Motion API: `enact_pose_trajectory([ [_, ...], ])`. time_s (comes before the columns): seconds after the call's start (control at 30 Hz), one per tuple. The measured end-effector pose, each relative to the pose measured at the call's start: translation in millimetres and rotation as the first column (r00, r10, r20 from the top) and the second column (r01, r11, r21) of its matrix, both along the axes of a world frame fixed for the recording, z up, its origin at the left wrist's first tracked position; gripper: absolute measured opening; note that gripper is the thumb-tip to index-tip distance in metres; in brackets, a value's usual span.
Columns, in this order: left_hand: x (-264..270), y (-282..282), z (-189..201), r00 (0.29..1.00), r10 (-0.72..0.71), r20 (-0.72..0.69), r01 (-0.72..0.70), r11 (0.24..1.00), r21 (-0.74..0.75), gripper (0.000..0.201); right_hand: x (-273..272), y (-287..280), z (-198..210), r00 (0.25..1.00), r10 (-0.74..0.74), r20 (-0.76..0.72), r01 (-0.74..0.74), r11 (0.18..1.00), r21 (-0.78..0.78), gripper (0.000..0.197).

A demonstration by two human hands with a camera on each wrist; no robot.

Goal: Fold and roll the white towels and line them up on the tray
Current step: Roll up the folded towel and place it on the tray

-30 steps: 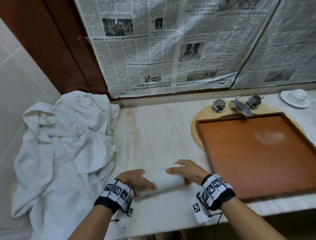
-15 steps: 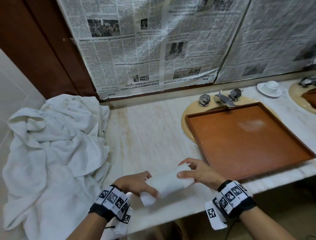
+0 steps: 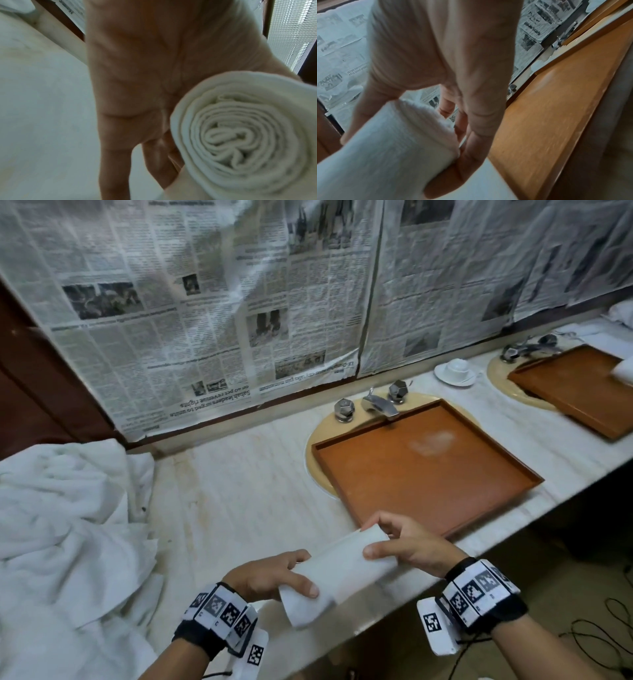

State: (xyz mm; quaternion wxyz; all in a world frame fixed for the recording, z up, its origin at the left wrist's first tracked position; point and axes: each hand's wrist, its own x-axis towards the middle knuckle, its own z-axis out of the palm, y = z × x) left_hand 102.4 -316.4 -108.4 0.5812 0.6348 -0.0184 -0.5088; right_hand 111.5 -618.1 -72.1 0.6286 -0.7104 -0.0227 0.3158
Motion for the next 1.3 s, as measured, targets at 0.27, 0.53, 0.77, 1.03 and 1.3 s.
enact_pose_trajectory([
  [0.27,31,-60,22,0.936,0.045,0.35,-0.092,0.989,0.119,0.06,8,-60,-4,0.991,-0.109,0.083,0.113,0.993,-0.045,0.04],
  [0.53,97,-119,31,0.798,-0.115,0.591,-0.111,0.936,0.333,0.048,5,-99,-43,0.927,-0.308,0.214,0.333,0.939,-0.091,0.061],
  [0.77,151,-163,22,0.77,-0.125,0.626,-0.131,0.929,0.347,0.049,3,-88,-55,0.839,-0.493,0.23,0.519,0.852,-0.066,0.044],
  [1.03,155,-159,28,0.887,0.228,0.402,-0.293,0.95,0.109,0.06,6,-86,-46,0.82,-0.571,0.025,0.559,0.81,0.176,0.036],
  [1.3,123,-121,23,0.919,0.381,0.105,-0.391,0.915,0.1,0.039,9,-81,-38,0.842,-0.539,0.028,0.527,0.832,0.172,0.037],
])
